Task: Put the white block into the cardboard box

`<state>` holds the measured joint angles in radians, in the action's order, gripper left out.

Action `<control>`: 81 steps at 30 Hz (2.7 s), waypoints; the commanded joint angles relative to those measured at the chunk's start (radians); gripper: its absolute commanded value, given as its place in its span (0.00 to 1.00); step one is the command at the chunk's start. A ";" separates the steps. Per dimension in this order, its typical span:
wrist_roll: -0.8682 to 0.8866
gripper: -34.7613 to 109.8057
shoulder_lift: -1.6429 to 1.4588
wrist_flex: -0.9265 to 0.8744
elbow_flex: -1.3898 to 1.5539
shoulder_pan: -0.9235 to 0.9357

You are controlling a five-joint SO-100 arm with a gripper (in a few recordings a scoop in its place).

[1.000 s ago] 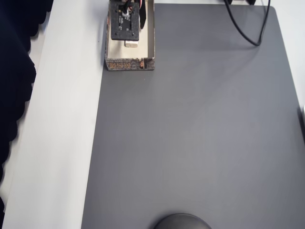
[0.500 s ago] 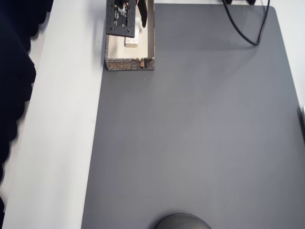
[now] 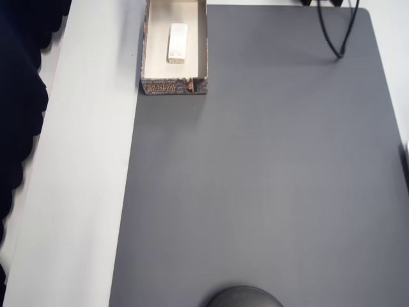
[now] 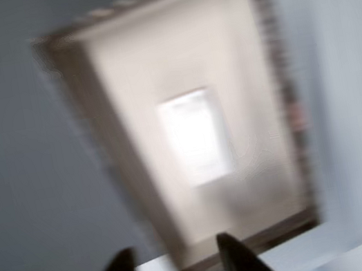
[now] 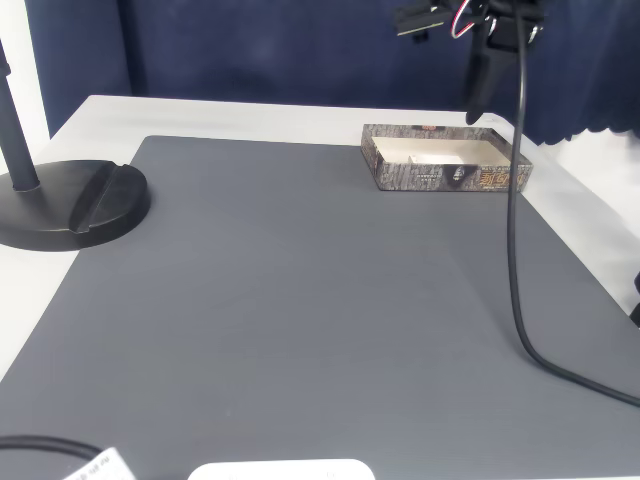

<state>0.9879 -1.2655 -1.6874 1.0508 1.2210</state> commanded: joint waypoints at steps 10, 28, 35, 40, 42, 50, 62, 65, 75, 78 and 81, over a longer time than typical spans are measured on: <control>-0.252 0.23 -0.595 0.023 0.667 -0.258; -0.696 0.23 -0.979 0.074 0.977 -1.017; -0.785 0.23 -1.221 0.109 1.213 -1.127; -0.779 0.23 -1.361 0.155 1.345 -1.163; -0.769 0.23 -1.411 0.193 1.387 -1.178; -0.802 0.23 -1.559 0.509 1.614 -1.226; -0.900 0.23 -1.812 0.505 1.833 -1.249; -0.904 0.23 -1.867 0.494 1.873 -1.246; -0.930 0.23 -2.034 0.423 1.968 -1.201; -0.933 0.23 -2.057 0.407 1.987 -1.189; -0.936 0.23 -2.059 0.385 1.991 -1.178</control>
<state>0.0660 -3.2904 -1.2778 3.0480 0.0261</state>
